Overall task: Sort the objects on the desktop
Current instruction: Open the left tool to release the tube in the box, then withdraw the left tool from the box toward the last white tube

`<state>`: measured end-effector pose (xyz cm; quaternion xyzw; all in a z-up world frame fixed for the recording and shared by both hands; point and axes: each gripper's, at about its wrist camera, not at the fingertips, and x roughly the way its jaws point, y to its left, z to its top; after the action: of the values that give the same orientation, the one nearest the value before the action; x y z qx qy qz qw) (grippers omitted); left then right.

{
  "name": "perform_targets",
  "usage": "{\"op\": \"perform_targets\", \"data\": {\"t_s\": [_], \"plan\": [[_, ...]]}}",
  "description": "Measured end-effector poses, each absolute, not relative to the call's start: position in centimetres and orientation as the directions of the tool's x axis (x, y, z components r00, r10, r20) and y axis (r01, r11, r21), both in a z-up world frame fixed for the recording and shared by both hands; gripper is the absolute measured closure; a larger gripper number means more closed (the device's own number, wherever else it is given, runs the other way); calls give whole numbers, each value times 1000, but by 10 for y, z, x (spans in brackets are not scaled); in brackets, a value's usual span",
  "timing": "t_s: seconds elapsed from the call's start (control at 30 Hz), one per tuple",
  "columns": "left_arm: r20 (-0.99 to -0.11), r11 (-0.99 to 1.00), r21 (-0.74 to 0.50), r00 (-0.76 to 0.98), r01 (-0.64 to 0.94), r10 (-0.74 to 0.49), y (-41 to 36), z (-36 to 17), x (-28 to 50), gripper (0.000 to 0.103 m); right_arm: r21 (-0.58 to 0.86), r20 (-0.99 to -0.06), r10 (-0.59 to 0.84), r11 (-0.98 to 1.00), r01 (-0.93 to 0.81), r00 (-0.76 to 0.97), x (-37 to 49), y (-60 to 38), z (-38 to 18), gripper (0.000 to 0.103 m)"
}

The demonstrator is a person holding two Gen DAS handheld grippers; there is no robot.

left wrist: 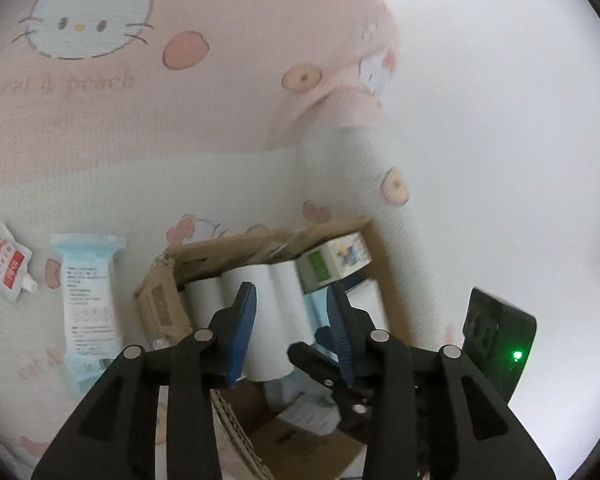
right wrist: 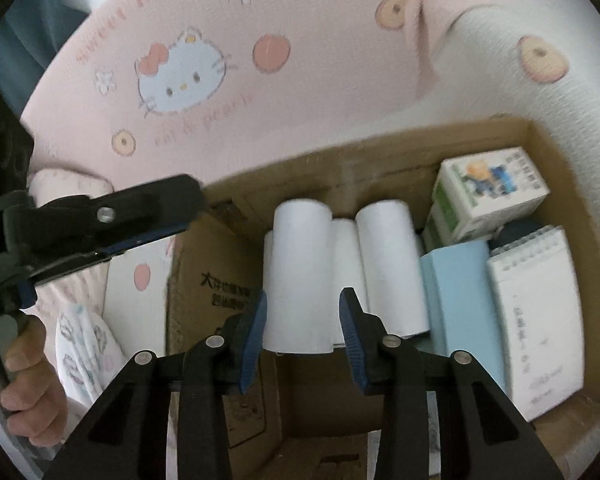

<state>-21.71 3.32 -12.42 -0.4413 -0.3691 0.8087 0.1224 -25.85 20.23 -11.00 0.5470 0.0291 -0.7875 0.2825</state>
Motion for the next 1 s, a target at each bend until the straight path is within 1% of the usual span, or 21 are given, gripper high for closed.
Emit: {"op": "perform_targets", "data": {"t_s": [0.07, 0.1, 0.13, 0.17, 0.2, 0.3, 0.4, 0.57, 0.67, 0.77, 0.9, 1.0], "plan": [[-607, -680, -722, -592, 130, 531, 26, -123, -212, 62, 264, -868, -421, -840, 475, -262, -255, 204, -100, 61], [-599, -675, -727, -598, 127, 532, 23, -122, -210, 63, 259, -863, -421, -844, 470, -279, -253, 205, -94, 56], [-585, -668, -734, -614, 121, 531, 20, -121, -206, 74, 253, -859, -419, -846, 469, -293, -250, 206, -89, 52], [-582, -667, -735, -619, 122, 528, 16, -120, -203, 92, 244, -855, -418, -847, 473, -307, -247, 208, -84, 50], [-580, -666, -736, -619, 121, 529, 15, -120, -201, 96, 231, -854, -412, -847, 479, -317, -244, 209, -79, 47], [-563, -660, -744, -626, 102, 539, 10, -121, -191, 97, 191, -861, -381, -856, 481, -337, -235, 204, -70, 39], [-577, -683, -726, -618, 86, 535, 10, -122, -182, 98, 158, -865, -362, -853, 497, -347, -221, 212, -63, 39], [-592, -733, -679, -617, 36, 518, 0, -124, -160, 97, 73, -876, -309, -844, 531, -370, -208, 188, -61, 38], [-609, -788, -616, -630, -8, 482, -13, -128, -141, 97, 10, -877, -283, -819, 573, -389, -194, 177, -57, 38], [-660, -846, -534, -631, 9, 409, -31, -139, -122, 97, -35, -881, -270, -782, 623, -389, -178, 162, -58, 38], [-688, -867, -497, -627, 40, 366, -65, -154, -104, 97, -24, -863, -315, -755, 656, -395, -153, 152, -60, 38], [-690, -871, -488, -639, 62, 341, -87, -161, -89, 97, 28, -856, -338, -785, 618, -390, -141, 151, -61, 38]]}}
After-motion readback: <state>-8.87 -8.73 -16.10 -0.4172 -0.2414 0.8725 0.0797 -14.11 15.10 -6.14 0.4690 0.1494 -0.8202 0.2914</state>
